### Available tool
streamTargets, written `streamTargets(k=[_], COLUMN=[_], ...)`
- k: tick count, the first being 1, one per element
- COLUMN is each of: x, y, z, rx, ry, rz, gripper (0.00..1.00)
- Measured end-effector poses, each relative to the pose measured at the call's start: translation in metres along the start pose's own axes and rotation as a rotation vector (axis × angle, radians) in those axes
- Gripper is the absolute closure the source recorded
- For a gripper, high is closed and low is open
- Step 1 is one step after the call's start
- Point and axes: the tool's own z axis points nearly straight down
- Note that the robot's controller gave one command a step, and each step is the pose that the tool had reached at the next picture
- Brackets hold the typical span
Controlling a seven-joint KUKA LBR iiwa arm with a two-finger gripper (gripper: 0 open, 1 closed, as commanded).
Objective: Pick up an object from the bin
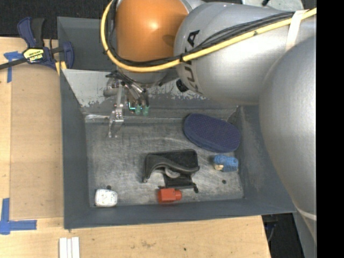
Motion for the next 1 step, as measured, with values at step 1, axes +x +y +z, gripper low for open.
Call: streamTargets(k=[1], x=[-0.0095], y=[-0.0743], z=[0.0948], rx=[0.004], ry=[-0.001], rz=[-0.003], gripper=[0.00])
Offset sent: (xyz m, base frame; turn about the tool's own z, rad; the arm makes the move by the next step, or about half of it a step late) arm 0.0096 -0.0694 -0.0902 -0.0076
